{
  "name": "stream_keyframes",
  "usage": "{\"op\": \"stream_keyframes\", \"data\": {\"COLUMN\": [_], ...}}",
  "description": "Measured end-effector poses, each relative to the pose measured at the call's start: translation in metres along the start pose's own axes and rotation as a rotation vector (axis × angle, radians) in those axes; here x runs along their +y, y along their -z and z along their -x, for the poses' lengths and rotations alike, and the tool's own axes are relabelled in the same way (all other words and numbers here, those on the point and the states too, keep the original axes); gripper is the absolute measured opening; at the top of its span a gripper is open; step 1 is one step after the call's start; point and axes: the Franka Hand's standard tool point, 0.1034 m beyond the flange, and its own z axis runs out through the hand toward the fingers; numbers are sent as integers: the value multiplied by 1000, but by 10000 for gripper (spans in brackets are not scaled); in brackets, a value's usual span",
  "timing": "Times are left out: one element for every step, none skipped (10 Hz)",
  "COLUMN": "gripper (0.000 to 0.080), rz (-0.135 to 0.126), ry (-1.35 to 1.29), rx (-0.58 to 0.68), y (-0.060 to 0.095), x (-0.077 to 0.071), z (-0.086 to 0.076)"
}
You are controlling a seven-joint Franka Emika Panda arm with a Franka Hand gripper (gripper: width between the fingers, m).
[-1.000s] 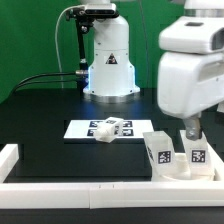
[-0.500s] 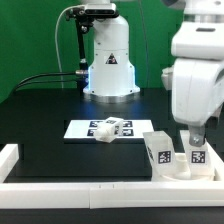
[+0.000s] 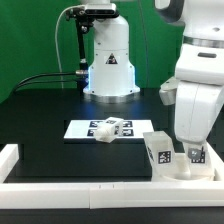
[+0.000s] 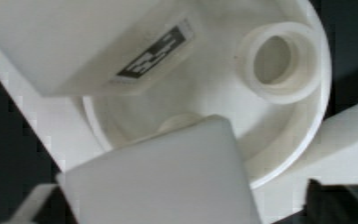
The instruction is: Assemble stool
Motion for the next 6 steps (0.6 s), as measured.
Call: {"op": "stream_keyframes", "data": {"gripper": [418,418,334,334,334,334], "rz": [0,-2,-4,-13,-16,-37], "ry": [-7,-113,-212,-348,-489,-687], "rx": [0,2,4,12,13,24], "y": [0,0,0,0,0,-1], "x": [0,0,1,5,6,5], "z": [0,0,1,6,7,5]}}
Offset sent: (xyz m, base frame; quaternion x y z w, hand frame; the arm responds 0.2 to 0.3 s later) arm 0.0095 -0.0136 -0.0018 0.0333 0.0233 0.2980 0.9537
